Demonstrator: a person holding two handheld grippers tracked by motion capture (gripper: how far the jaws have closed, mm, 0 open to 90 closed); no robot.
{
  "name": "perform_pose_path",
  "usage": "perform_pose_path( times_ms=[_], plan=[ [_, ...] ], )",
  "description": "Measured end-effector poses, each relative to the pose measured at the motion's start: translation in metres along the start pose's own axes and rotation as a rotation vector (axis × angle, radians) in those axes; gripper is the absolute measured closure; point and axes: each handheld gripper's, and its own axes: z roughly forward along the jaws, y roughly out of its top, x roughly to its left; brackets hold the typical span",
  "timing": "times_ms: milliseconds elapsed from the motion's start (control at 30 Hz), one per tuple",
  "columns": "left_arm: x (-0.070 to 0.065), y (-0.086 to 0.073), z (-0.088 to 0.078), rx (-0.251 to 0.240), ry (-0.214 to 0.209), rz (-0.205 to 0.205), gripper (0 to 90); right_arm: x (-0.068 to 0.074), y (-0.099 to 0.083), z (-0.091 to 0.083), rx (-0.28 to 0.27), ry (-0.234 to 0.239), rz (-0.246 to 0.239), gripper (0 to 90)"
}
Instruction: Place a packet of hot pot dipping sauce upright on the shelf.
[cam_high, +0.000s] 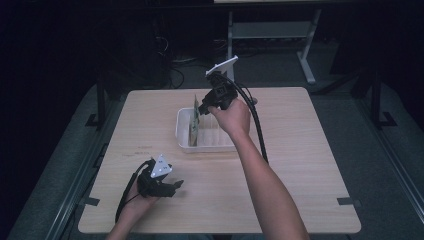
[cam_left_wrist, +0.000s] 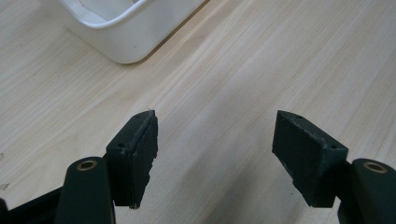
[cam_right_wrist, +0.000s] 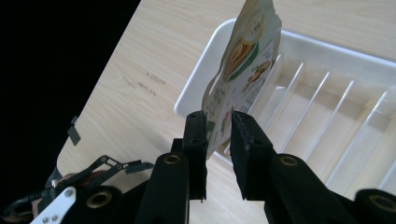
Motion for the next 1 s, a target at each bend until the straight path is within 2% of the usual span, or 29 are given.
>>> perform_pose_path(
  times_ms=[333, 767, 1000],
  plan=[
    [-0.001, 0.000, 0.000, 0.000, 0.003, -0.001, 29.3, -0.001, -0.007, -0.009, 0.000, -0.002, -0.020, 74.0],
    [0.000, 0.000, 0.000, 0.003, 0.010, 0.001, 28.7, -0.017, -0.020, -0.017, 0.008, -0.040, -0.015, 71.0],
    [0.000, 0.000, 0.000, 0.006, 0.012, 0.004, 28.6, -0.024, -0.025, -0.020, 0.004, -0.041, -0.007, 69.3]
  ],
)
